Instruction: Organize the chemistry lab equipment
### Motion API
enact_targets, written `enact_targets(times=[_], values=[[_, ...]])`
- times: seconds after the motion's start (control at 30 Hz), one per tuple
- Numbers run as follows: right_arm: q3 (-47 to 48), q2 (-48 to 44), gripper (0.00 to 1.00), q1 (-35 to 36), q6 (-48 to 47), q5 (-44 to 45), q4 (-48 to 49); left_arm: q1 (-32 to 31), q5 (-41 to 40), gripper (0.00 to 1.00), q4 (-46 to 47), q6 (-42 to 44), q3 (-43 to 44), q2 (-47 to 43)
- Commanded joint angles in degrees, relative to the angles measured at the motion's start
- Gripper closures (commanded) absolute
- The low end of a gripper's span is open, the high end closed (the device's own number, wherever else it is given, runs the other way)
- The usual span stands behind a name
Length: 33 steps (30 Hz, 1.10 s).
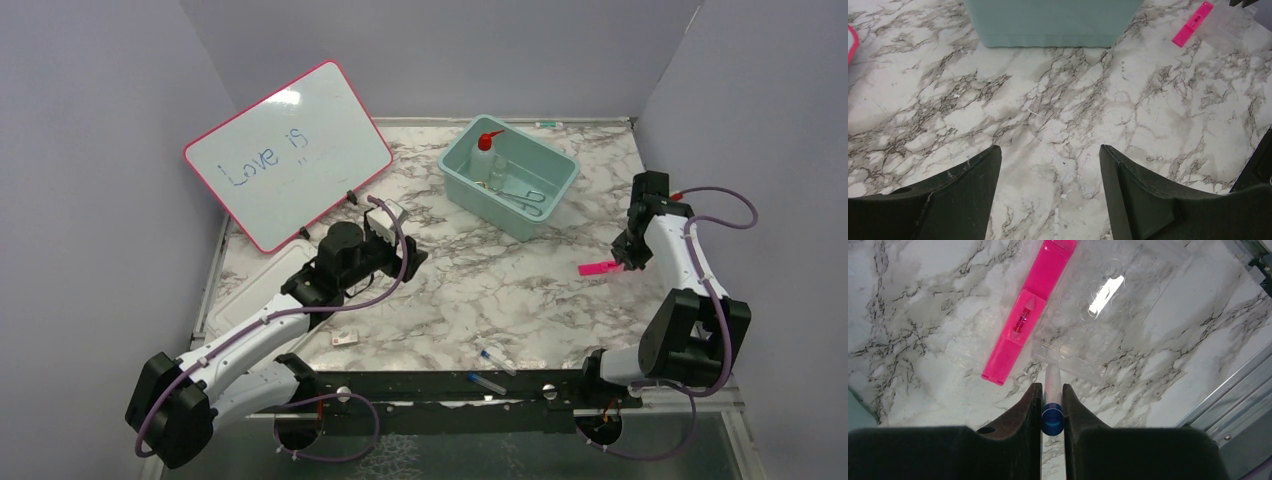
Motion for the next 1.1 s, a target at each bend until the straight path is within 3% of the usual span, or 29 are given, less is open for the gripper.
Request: enact_targets(times=[0.0, 0.27, 0.8, 1.07], values=[[-1.78, 1.23, 0.93, -0.39, 1.69, 3.52, 6.32, -0.03, 0.39, 0.25, -1.35, 1.69, 1.36, 0.56], [-3.87, 2.38, 0.93, -0.56, 0.58, 4.2, 9.99, -0.04, 0.01, 0.25, -1.91, 1.6, 2.18, 0.96], [-4.37, -0.77, 0.95, -0.75, 3.76, 5.35, 3.91, 0.0, -0.07, 0.25, -2.46, 1.22, 2.45, 1.51], [-5.44, -0.47, 0.94, -0.79, 2.29, 3.71, 6.47, -0.01, 0.12, 0.25, -2.13, 1.26, 2.28, 1.88]])
